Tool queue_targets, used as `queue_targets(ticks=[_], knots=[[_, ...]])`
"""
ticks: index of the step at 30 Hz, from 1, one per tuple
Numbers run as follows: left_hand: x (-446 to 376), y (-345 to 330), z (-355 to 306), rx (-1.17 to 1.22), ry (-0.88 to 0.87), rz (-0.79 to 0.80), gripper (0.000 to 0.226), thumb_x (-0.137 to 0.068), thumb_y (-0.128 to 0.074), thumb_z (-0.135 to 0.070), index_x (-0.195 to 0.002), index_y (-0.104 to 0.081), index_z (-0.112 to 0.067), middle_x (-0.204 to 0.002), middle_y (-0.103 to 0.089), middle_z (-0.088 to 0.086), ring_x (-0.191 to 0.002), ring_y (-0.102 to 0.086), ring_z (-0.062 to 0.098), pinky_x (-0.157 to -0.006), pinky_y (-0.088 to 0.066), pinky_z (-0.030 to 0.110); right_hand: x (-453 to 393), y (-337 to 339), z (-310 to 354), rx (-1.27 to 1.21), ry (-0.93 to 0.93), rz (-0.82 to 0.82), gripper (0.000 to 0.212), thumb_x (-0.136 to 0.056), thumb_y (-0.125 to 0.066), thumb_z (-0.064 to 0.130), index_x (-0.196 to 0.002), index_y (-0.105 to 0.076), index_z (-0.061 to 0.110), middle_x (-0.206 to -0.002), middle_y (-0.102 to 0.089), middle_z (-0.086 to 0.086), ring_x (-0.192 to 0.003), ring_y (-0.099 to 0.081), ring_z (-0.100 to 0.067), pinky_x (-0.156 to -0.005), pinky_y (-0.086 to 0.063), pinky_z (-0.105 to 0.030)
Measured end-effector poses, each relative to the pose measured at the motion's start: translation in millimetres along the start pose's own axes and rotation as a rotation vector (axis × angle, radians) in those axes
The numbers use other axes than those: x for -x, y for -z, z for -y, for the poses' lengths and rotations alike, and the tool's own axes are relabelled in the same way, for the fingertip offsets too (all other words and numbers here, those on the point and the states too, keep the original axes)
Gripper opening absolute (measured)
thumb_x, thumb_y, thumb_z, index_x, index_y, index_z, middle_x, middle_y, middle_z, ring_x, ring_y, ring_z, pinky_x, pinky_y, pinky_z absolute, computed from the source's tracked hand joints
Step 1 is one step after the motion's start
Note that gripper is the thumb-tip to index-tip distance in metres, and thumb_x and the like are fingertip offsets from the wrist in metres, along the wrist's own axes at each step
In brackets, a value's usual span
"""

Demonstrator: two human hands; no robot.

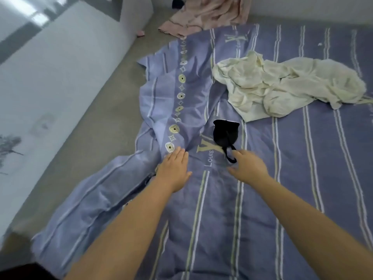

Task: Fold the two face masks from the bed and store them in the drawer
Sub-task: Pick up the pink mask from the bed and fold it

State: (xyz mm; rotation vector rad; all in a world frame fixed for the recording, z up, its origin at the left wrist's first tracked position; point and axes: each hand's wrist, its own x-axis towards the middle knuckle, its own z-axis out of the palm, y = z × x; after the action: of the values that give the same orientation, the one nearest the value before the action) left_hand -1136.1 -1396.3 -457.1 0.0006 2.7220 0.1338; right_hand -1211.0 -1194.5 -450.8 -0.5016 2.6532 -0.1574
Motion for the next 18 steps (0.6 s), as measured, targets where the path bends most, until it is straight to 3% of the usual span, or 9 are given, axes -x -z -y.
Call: queue_targets(ticks=[3,6,8,11,14,16,18], knots=[[-56.4,-47.6,18.0,0.047,-0.032,0.058,0.067,-0.095,-0.034,-0.035,-0.142,0.001,-0.002,-0.156,0.002,0.013,-0.144,0.005,0.024,-0.119,-0.002,0.036,-54.0,-41.6,5.7,0.036,-0.078,-0.058,0.074,-0.082,-0.054,0.047,-0.14,-0.018,0.021,-0.151,-0.022,-0.014,-0.137,-0.022,-0.032,-0.112,-0.018,-0.05],[-93.3,-93.7,28.2,0.088,-0.063,0.054,0.069,-0.094,-0.034,-0.036,-0.142,0.004,-0.003,-0.156,0.004,0.013,-0.144,0.006,0.022,-0.118,0.003,0.031,-102.2,-77.8,4.7,-0.012,-0.173,-0.143,0.07,-0.084,-0.055,0.036,-0.141,-0.016,0.024,-0.153,-0.011,-0.021,-0.137,-0.018,-0.037,-0.111,-0.021,-0.051],[-103.6,-117.7,34.7,0.141,-0.074,0.005,0.07,-0.094,-0.035,-0.039,-0.142,0.004,-0.005,-0.156,0.004,0.011,-0.144,0.005,0.02,-0.112,0.013,0.023,-126.5,-91.1,2.1,-0.05,-0.209,-0.228,0.06,-0.086,-0.053,0.025,-0.139,-0.025,0.021,-0.15,-0.017,-0.024,-0.13,-0.027,-0.042,-0.106,-0.027,-0.049],[-109.3,-139.8,39.4,0.193,-0.108,-0.08,0.07,-0.094,-0.033,-0.041,-0.142,0.003,-0.005,-0.156,0.004,0.011,-0.143,0.005,0.018,-0.096,0.031,0.01,-148.8,-101.4,-11.1,-0.093,-0.208,-0.376,0.043,-0.084,-0.05,0.006,-0.127,-0.046,0.006,-0.133,-0.044,-0.026,-0.113,-0.041,-0.043,-0.093,-0.036,-0.045],[-109.0,-138.7,38.3,0.225,-0.105,-0.125,0.071,-0.092,-0.037,-0.041,-0.142,-0.002,-0.004,-0.156,-0.002,0.012,-0.144,0.0,0.02,-0.104,0.019,0.015,-139.1,-93.5,-26.6,-0.209,-0.085,-0.44,0.029,-0.078,-0.054,-0.007,-0.107,-0.061,-0.005,-0.104,-0.062,-0.033,-0.094,-0.055,-0.048,-0.075,-0.047,-0.047],[-111.0,-124.7,28.3,0.327,-0.1,-0.186,0.076,-0.089,-0.048,-0.038,-0.141,-0.007,-0.003,-0.155,-0.01,0.016,-0.143,-0.008,0.024,-0.11,0.006,0.021,-117.2,-83.6,-32.8,-0.279,0.06,-0.388,0.029,-0.07,-0.06,-0.015,-0.097,-0.066,-0.007,-0.088,-0.066,-0.036,-0.075,-0.062,-0.051,-0.064,-0.053,-0.049],[-117.0,-105.9,9.4,0.521,-0.086,-0.228,0.086,-0.08,-0.064,-0.034,-0.141,-0.011,-0.002,-0.152,-0.017,0.02,-0.141,-0.017,0.03,-0.111,-0.009,0.027,-90.6,-77.8,-35.5,-0.327,0.171,-0.282,0.028,-0.064,-0.064,-0.016,-0.089,-0.069,-0.006,-0.079,-0.068,-0.034,-0.064,-0.066,-0.047,-0.056,-0.055,-0.04]])
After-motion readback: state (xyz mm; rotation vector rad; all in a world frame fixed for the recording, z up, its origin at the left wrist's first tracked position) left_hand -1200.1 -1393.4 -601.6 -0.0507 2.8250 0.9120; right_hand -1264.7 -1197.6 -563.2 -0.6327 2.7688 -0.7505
